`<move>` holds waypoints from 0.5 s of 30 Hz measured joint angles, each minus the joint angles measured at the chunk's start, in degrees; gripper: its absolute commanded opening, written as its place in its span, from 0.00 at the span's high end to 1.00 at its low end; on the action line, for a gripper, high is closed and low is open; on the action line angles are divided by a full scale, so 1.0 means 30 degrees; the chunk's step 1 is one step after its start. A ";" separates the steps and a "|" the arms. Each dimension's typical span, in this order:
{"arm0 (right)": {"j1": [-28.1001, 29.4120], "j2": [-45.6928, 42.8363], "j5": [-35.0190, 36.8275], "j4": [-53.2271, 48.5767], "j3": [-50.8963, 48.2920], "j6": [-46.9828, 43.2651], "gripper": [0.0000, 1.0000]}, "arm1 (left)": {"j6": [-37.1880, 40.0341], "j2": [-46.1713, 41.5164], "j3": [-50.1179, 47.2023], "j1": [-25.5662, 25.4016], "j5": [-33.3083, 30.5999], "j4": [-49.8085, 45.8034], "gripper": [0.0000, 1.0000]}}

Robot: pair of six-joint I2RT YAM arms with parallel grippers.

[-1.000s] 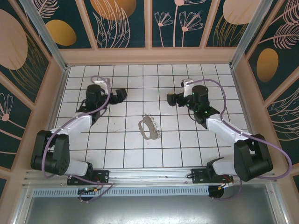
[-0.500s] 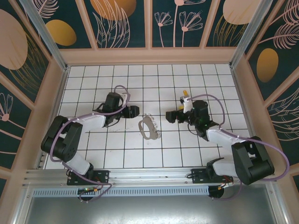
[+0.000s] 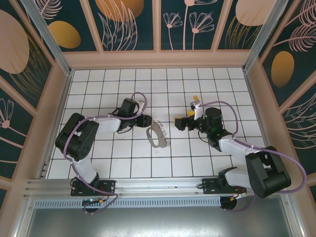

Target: Put the keys on the keyring

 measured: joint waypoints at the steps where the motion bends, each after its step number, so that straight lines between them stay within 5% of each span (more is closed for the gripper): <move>1: 0.0000 0.0000 -0.0073 0.0058 0.0007 -0.0007 0.01 | 0.0117 0.0117 0.0153 -0.0138 -0.0022 -0.0080 0.50; 15: 0.0000 -0.0036 -0.0852 0.0568 0.0007 -0.0350 0.05 | 0.0794 0.0991 0.0554 -0.0364 -0.0022 -0.0080 0.67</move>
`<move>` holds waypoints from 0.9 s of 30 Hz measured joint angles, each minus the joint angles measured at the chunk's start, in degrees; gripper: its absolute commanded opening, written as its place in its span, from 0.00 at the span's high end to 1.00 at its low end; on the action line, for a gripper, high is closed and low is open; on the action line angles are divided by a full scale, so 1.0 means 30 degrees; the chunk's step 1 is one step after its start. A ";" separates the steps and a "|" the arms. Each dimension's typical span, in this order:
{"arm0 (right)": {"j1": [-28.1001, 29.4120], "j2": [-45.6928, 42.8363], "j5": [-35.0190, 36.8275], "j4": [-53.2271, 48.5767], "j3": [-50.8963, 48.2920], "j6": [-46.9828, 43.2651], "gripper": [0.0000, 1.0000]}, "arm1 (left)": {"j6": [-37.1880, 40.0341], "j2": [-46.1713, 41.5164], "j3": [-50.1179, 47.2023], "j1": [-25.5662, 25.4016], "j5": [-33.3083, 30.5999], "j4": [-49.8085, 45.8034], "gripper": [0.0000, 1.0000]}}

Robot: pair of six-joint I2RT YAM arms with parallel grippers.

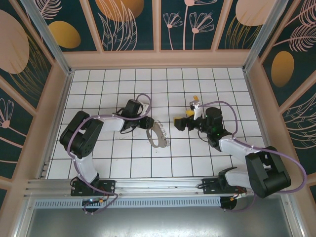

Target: Put the keys on the keyring

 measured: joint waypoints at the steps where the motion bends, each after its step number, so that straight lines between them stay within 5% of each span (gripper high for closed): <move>1: 0.0000 -0.0007 0.0000 0.0029 0.0000 0.0000 0.05 | 0.0007 0.0095 0.0117 0.0000 0.0000 0.0022 0.68; 27: 0.0000 -0.1399 0.0160 -0.0576 0.0000 -0.0860 0.11 | 0.0299 0.0430 0.0189 -0.0721 0.0714 0.0328 0.97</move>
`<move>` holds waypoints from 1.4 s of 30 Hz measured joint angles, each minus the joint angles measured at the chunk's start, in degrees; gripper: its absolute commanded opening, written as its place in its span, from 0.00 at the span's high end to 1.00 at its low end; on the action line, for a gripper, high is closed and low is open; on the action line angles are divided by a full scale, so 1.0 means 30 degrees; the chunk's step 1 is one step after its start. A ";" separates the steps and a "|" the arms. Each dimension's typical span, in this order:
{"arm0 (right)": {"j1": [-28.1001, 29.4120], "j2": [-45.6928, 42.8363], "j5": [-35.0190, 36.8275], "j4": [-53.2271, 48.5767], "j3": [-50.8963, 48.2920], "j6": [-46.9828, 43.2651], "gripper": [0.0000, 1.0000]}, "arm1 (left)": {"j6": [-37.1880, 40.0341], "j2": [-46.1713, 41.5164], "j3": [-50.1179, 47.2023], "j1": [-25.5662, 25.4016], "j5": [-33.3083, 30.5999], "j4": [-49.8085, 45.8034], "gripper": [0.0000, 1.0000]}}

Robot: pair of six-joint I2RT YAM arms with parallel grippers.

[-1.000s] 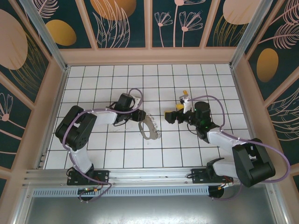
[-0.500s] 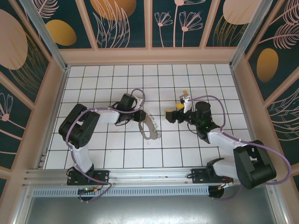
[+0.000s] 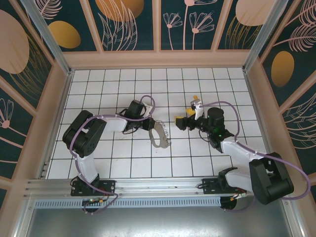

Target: Put the keys on the keyring

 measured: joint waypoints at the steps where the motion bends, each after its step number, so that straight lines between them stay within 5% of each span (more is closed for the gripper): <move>1: 0.0000 -0.0073 0.0007 -0.0036 0.0000 -0.0044 0.11 | -0.0007 0.0000 0.0000 0.0000 0.0066 0.0073 0.98; 14: -0.0007 -0.0750 0.0044 -0.0430 -0.0015 -0.0138 0.10 | 0.0211 -0.0685 -0.0291 0.0000 0.0284 -0.0364 1.00; 25: -0.0109 -0.2317 -0.1027 -0.0699 0.0000 -0.0095 0.03 | 0.1953 -0.5231 -0.0299 -0.0911 -0.1246 -0.3344 1.00; 32: -0.0109 -0.3279 -0.2623 -0.0495 0.0007 -0.0058 0.01 | 0.3322 -0.8918 -0.0321 -0.0947 0.0124 -0.3781 1.00; 35: -0.0109 -0.3395 -0.3497 0.0240 0.0007 0.0058 0.10 | 0.4058 -1.0163 -0.0321 -0.0969 0.1020 -0.3708 1.00; 39: 0.0007 -0.3825 -0.4554 0.1341 0.0044 0.0270 0.39 | 0.4991 -1.1147 -0.0321 -0.0962 0.2186 -0.3701 1.00; 42: 0.0401 -0.4218 -0.5122 0.1698 0.0197 0.0124 0.46 | 0.5595 -1.1664 -0.0321 -0.0962 0.3067 -0.3738 1.00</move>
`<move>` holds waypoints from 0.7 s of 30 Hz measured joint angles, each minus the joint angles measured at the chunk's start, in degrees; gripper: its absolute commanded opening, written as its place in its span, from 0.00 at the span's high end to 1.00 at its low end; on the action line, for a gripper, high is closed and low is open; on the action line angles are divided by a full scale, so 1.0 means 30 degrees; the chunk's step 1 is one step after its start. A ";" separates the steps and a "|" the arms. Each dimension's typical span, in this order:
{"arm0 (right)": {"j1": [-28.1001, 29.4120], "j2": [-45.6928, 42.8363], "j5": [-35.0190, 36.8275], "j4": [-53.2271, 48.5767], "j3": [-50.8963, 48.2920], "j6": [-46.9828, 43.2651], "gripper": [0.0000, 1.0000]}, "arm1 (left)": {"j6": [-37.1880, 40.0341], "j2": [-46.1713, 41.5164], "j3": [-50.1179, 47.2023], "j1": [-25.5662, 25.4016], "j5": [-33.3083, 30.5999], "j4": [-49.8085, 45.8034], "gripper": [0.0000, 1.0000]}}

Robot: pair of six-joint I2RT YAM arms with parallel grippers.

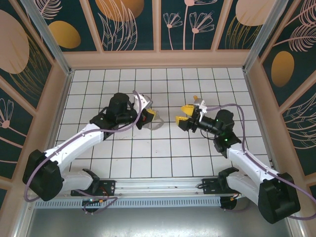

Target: Put the keys on the keyring

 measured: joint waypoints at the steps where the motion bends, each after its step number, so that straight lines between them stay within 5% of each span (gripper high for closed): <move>1: 0.0226 -0.0124 -0.0204 0.0146 0.0044 -0.0087 0.46 | 0.0204 -0.0197 0.0000 0.0000 0.0335 -0.0022 1.00; 9: 0.1676 -0.0430 -0.1953 0.0634 0.0532 -0.0969 0.41 | 0.1581 -0.1413 0.0816 -0.0095 0.2477 -0.1027 1.00; 21: 0.3541 -0.0415 -0.0831 -0.3439 0.3038 -0.3738 0.42 | 0.3257 -0.1268 0.1115 -0.1654 0.1224 -0.3177 1.00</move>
